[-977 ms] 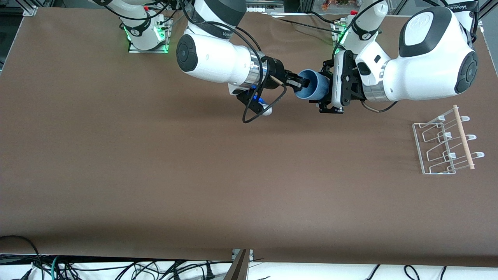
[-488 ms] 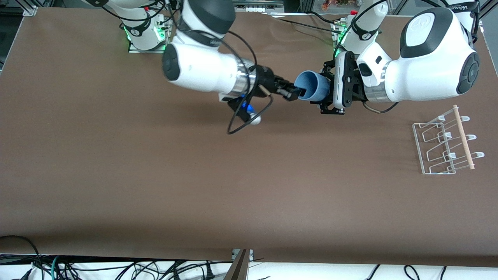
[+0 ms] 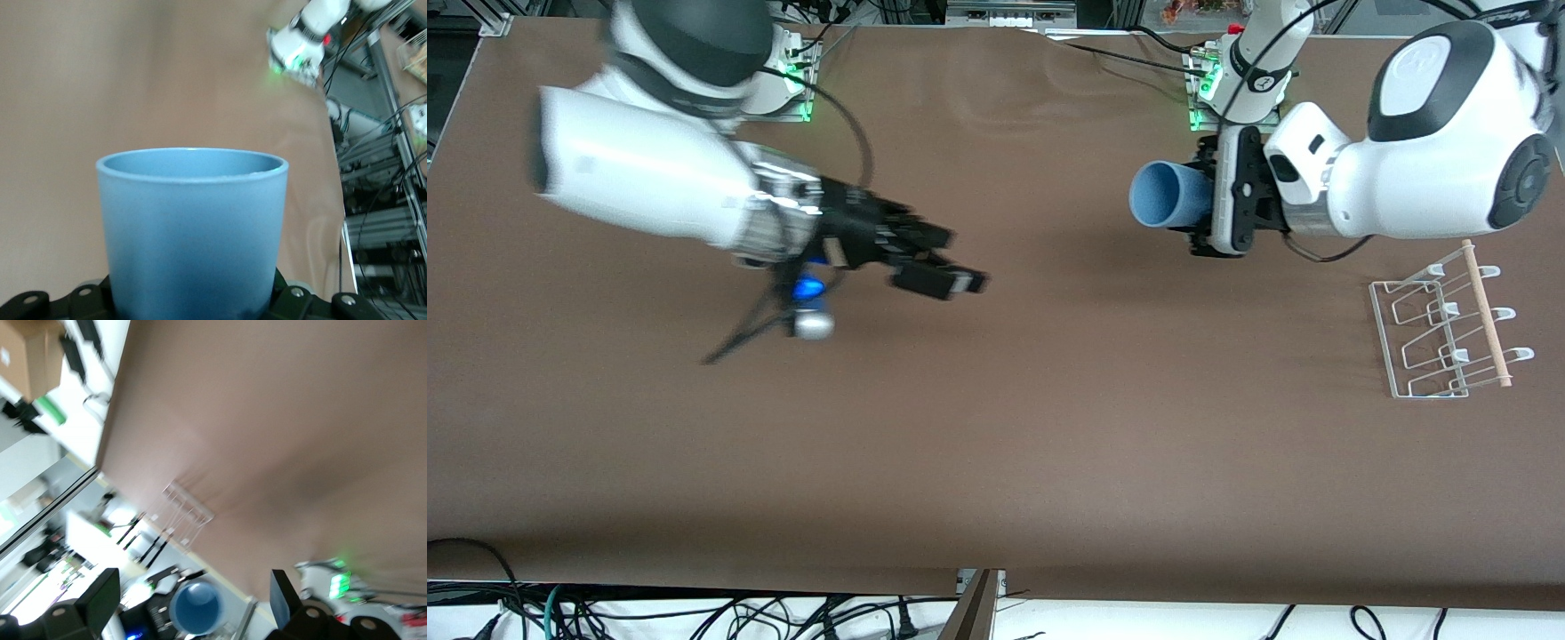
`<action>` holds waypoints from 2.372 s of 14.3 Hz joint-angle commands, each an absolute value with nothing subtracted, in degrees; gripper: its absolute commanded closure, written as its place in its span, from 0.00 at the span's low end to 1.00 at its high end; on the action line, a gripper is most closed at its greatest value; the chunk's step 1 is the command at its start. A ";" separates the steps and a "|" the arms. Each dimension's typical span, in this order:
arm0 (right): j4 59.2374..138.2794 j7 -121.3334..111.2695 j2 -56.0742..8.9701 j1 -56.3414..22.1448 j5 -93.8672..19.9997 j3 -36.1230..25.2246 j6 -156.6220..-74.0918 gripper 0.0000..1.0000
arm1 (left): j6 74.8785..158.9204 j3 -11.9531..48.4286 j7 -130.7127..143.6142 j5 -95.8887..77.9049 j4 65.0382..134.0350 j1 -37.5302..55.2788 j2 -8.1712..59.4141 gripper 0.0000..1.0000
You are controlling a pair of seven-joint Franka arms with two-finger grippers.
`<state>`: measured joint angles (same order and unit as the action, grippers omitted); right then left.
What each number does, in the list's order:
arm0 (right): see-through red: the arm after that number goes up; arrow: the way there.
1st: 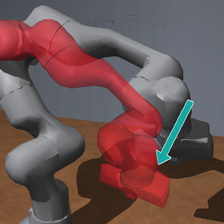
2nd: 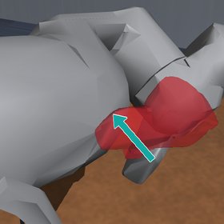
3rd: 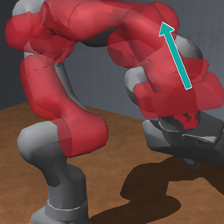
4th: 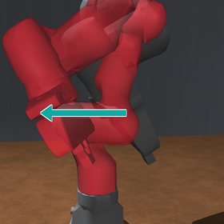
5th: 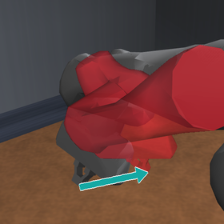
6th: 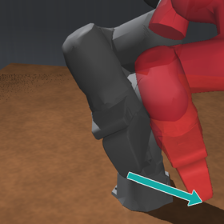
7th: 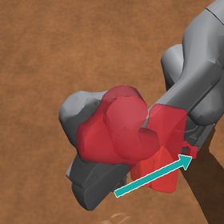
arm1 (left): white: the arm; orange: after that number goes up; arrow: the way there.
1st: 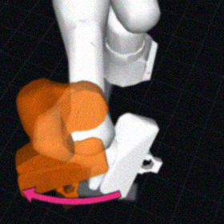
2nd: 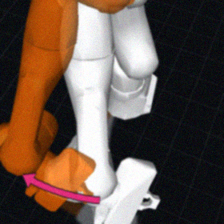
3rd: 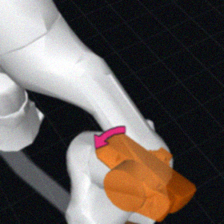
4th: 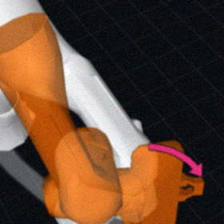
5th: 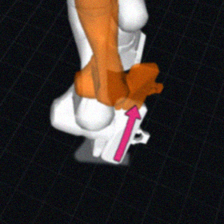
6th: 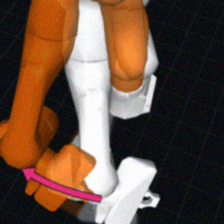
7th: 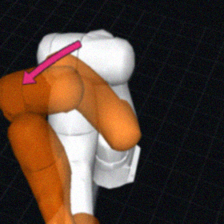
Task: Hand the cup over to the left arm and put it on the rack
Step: 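Open the right gripper and withdraw it while the left gripper holds the cup, then carry the blue cup with the left gripper over the wire rack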
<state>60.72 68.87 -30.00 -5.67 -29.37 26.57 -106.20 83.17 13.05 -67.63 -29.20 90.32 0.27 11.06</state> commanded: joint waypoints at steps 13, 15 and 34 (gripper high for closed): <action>81.84 27.81 -11.03 8.26 -6.85 15.38 -83.98 0.01 | 55.67 14.33 -33.19 38.84 91.23 13.26 21.77 1.00; 93.73 23.84 -3.90 8.09 -6.33 14.16 -90.41 0.01 | 54.67 14.33 -31.03 42.95 92.01 13.36 23.73 1.00; 98.35 4.04 -1.14 -6.77 -1.58 -2.29 -96.86 0.01 | 95.88 14.33 -26.81 79.27 129.73 -12.66 11.42 1.00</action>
